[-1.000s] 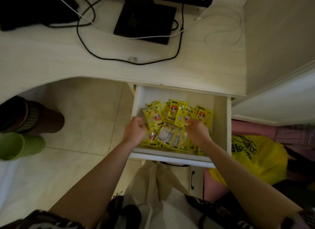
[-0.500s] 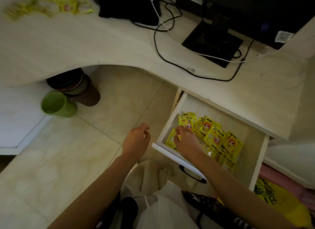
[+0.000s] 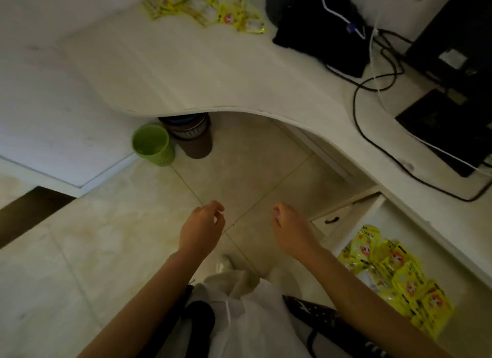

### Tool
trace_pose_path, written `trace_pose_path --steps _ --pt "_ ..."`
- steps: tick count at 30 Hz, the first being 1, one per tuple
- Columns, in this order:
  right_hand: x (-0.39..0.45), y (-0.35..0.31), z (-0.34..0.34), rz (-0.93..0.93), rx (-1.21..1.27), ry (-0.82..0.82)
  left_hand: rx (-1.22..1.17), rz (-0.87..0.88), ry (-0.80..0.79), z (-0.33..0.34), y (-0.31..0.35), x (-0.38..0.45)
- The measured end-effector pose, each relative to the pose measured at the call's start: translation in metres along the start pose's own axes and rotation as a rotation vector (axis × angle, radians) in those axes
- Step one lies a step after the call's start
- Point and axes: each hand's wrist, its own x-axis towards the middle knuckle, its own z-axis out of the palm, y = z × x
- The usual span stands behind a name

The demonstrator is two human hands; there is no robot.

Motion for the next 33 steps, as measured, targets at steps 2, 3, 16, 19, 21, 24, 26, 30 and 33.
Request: trace_pose_path --steps 2,3,16,19,21,24,26,30,33 --pt "0.013 -0.018 0.005 -0.010 0.011 -0.004 -0.002 -0.016 0.018 -0.016 -0.019 0.013" --pt "0.022 -0.029 0.009 -0.014 0.007 -0.007 0.002 -0.025 0.023 -0.025 -0.028 0.020" --pt "0.136 -0.122 -0.007 -0.089 -0.058 -0.027 0.008 -0.048 0.065 -0.083 -0.062 0.127" --pt "0.173 -0.136 -0.019 -0.128 -0.083 -0.025 0.014 -0.065 0.076 -0.093 -0.054 0.164" --pt "0.201 -0.146 -0.031 -0.143 -0.081 -0.038 0.019 -0.066 0.098 -0.100 -0.049 0.192" --pt "0.243 -0.157 -0.049 -0.181 -0.079 -0.027 0.007 -0.064 0.119 -0.113 -0.038 0.232" --pt "0.269 -0.164 -0.064 -0.219 -0.083 -0.012 -0.004 -0.065 0.131 -0.121 -0.031 0.258" --pt "0.316 -0.179 -0.089 -0.235 -0.095 -0.023 -0.030 -0.081 0.145 -0.131 -0.023 0.307" --pt "0.348 -0.188 -0.104 -0.244 -0.099 -0.036 -0.033 -0.087 0.134 -0.137 -0.020 0.340"
